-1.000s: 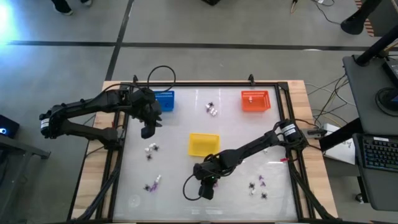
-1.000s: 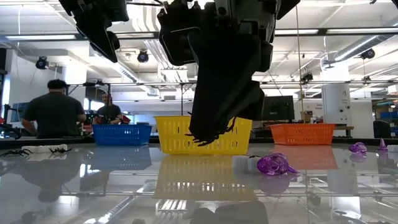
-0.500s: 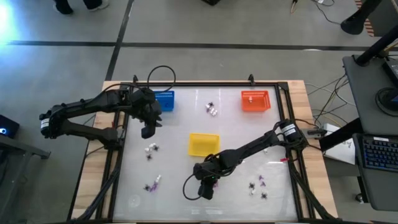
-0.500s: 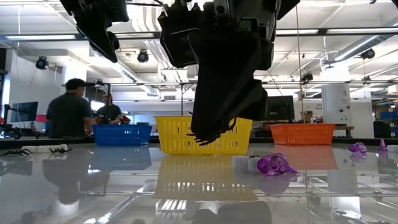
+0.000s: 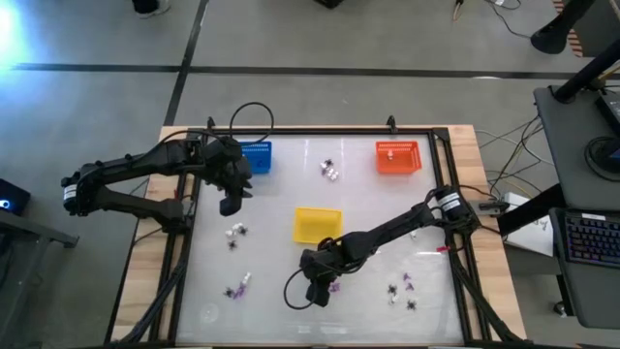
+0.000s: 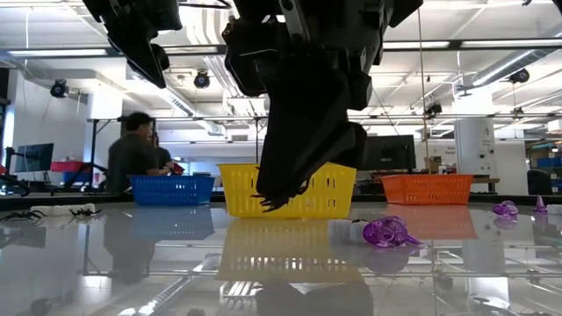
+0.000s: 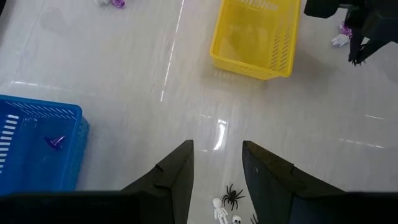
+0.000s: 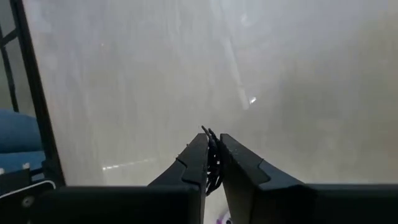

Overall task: Sort Halloween decoration
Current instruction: Put the black spider toy into the yellow bin

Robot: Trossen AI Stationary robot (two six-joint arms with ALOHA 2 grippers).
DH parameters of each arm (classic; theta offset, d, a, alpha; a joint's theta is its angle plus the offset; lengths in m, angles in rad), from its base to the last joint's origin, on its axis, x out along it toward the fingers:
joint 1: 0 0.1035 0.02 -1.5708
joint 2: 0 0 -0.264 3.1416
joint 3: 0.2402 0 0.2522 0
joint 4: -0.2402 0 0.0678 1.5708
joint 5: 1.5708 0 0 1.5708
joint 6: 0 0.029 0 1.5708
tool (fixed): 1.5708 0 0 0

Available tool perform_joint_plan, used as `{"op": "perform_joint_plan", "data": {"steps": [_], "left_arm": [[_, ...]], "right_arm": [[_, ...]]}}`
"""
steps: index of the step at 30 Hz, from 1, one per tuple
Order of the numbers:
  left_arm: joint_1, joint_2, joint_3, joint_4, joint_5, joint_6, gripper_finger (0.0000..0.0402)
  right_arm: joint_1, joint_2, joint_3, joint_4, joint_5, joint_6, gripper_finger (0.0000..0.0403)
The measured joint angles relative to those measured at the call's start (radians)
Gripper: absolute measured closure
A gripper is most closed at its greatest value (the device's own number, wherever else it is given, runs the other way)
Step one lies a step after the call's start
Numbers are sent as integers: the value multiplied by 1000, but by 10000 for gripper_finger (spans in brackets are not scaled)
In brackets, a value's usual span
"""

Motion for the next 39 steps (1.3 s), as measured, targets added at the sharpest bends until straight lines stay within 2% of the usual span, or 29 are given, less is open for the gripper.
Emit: {"op": "perform_joint_plan", "data": {"steps": [4,13,21,31,39], "left_arm": [[0,0,0,0,0,3,283],[0,0,0,0,0,3,283],[0,0,0,0,0,25,283],[0,0,0,0,0,28,283],[0,0,0,0,0,28,283]], "right_arm": [[1,0,0,0,20,22,368],[1,0,1,0,19,38,311],[0,0,1,-11,-6,92,322],[-5,0,-12,-15,21,98,303],[-7,0,-22,-7,20,107,314]]}}
